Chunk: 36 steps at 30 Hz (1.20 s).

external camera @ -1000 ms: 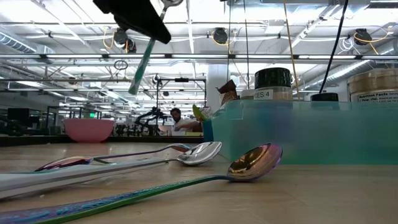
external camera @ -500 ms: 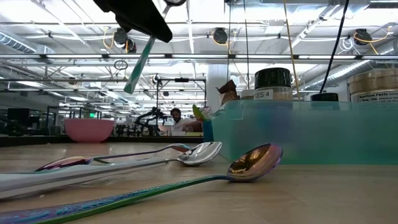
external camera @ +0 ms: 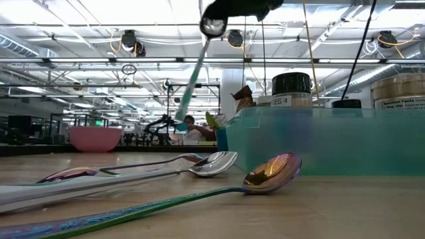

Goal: Pick & Place Food Item
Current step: Put the top blue patterned spoon into the black bin

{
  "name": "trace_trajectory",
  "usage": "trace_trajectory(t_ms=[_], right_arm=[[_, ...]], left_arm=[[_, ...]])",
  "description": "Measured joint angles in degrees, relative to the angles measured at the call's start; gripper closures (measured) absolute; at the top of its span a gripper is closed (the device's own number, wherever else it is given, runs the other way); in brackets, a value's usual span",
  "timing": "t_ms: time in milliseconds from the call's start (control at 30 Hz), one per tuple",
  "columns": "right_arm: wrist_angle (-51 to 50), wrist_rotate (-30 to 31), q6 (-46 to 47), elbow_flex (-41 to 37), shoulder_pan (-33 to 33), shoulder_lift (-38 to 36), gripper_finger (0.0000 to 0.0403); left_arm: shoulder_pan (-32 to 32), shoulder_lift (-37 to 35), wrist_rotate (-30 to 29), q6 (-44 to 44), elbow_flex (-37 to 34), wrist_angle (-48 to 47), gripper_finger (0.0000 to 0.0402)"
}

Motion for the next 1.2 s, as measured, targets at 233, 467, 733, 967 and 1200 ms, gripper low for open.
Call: trace_trajectory(t_ms=[233, 467, 733, 967, 1200], right_arm=[[-4.4, 4.6, -0.5, -1.7, -6.1, -9.2, 0.0402], [10.7, 9.6, 3.4, -23.3, -18.0, -24.9, 0.0403], [29.6, 10.7, 8.5, -46.2, -24.8, -35.4, 0.0403], [34.5, 10.6, 8.7, -52.5, -23.5, -35.9, 0.0403], [34.2, 10.4, 11.7, -53.6, -22.6, -33.0, 0.0378]], left_arm=[[-3.0, -3.8, -9.5, 1.8, -1.8, -0.5, 0.0285], [-3.9, -8.0, -15.5, -4.4, -13.0, 3.4, 0.0284], [-2.0, -12.5, -15.7, -6.1, -17.7, 8.3, 0.0284], [-0.1, -12.4, -14.8, -4.5, -17.7, 11.6, 0.0284], [2.6, -11.9, -8.4, -5.2, -17.7, 11.4, 0.0284]])
